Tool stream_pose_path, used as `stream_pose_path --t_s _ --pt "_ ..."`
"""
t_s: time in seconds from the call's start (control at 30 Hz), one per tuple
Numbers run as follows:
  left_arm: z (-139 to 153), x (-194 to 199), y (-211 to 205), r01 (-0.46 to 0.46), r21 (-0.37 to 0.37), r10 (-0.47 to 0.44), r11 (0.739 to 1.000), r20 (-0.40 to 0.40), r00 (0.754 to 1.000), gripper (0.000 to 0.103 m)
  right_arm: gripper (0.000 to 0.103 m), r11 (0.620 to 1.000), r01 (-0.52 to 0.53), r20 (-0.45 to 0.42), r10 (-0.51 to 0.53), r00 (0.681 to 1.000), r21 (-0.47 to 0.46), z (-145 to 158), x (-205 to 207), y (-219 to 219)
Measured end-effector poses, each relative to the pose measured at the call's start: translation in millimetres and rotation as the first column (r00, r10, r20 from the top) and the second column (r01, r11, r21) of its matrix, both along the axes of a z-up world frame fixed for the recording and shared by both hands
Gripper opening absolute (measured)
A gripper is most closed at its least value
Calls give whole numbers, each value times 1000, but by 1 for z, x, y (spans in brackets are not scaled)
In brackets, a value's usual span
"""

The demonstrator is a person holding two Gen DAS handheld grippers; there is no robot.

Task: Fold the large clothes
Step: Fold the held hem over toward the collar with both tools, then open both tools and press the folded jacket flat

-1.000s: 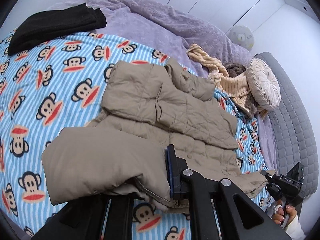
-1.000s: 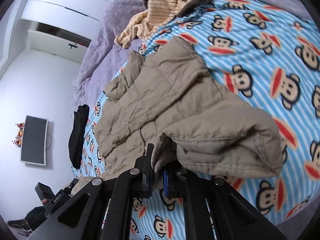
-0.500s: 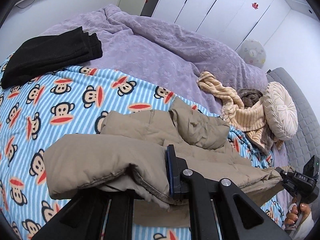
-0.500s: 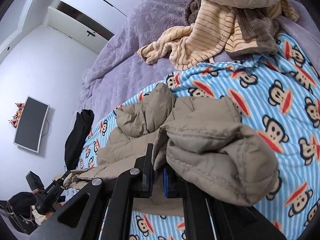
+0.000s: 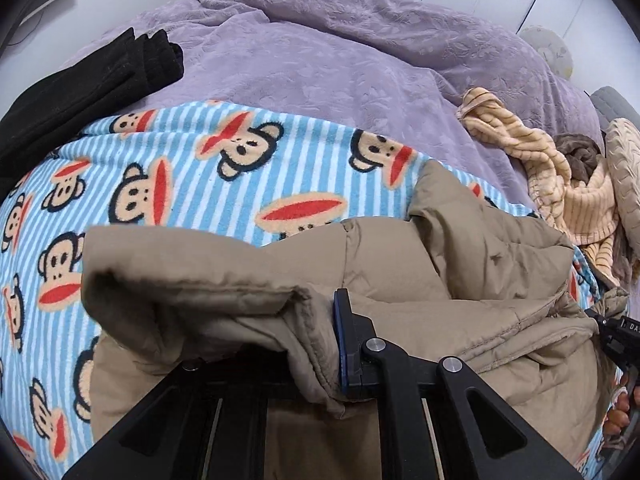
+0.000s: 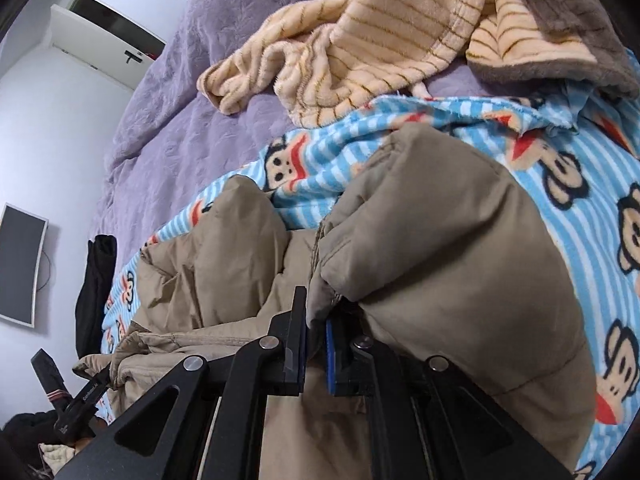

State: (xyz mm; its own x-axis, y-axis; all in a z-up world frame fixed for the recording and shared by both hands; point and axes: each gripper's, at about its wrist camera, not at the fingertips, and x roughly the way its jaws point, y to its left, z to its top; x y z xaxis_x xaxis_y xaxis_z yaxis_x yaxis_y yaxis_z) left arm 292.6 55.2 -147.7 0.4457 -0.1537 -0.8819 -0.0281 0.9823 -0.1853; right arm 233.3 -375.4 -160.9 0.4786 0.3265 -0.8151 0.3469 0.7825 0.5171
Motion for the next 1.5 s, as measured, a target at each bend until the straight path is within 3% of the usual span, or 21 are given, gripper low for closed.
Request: stream_pose_path --t_s 0.13,0.27,0.3,0.33,0.37,0.4,0.43,0.47,0.5,0.53,0.57,0.6,0.63,0.67,0.7,0.73,0.83,0.9,1.07,1.3,1.5 --pt "-9 11 -7 -4 31 4 1000 -21 1000 14 8 1000 -3 -15 3 1000 0 -14 10 1" --pt "6 7 -4 14 19 -14 1000 -22 1000 14 10 999 -11 -32 12 999 35 -8 11 -4" --pt "12 4 -1 24 9 -23 1000 -16 1000 19 11 999 -15 -28 16 999 45 -4 10 -5" --pt "17 1 2 33 -6 -33 999 -6 999 30 15 998 -20 -23 21 1000 53 0 8 -7" --pt "23 -4 4 38 -14 -38 999 6 999 40 29 998 -24 -17 25 1000 58 4 6 -8" --pt "30 -10 7 36 -10 -36 999 28 999 64 44 998 -24 -7 25 1000 62 9 3 -11" --pt "38 -17 9 24 11 -25 1000 62 998 81 76 997 -21 8 21 1000 67 14 -1 -13" --pt "46 -24 11 12 35 -15 999 103 995 83 84 998 -14 24 13 1000 67 19 -5 -14" --pt "52 -29 12 16 50 -23 999 132 991 83 84 998 -4 38 2 999 57 24 -11 -15" --pt "56 -31 11 27 63 -35 998 140 990 82 84 999 -5 38 3 999 47 27 -15 -15" --pt "58 -31 11 34 69 -43 997 139 989 82 74 999 -12 31 11 999 39 28 -18 -14" --pt "57 -31 10 52 60 -60 997 135 989 82 59 999 -23 25 23 999 26 29 -20 -12" --pt "53 -29 7 82 49 -88 995 127 988 80 23 999 -51 4 51 999 -2 27 -20 -6" --pt "50 -26 2 103 60 -109 993 123 986 73 13 996 -85 -21 84 996 -34 22 -19 -1" --pt "43 -23 -4 119 87 -128 989 111 985 60 12 992 -109 -30 107 994 -69 18 -20 3" --pt "35 -18 -9 129 120 -141 984 97 985 58 12 986 -121 -44 116 992 -116 13 -19 7" --pt "10 2 -14 81 206 -102 975 95 990 58 8 978 -97 -45 90 995 -186 2 -11 4" --pt "-9 17 -8 32 191 -47 981 76 996 58 7 971 -74 -43 66 997 -229 -7 -1 -2" --pt "-34 37 -13 10 204 -24 979 67 997 58 1 982 -33 -44 25 999 -183 -39 20 -12" --pt "-43 45 -20 8 214 -23 977 69 997 59 0 986 -11 -27 7 1000 -166 -54 29 -16" --pt "-25 34 -4 -6 253 -17 968 88 996 59 0 971 13 -35 -22 999 -238 -27 18 -23"
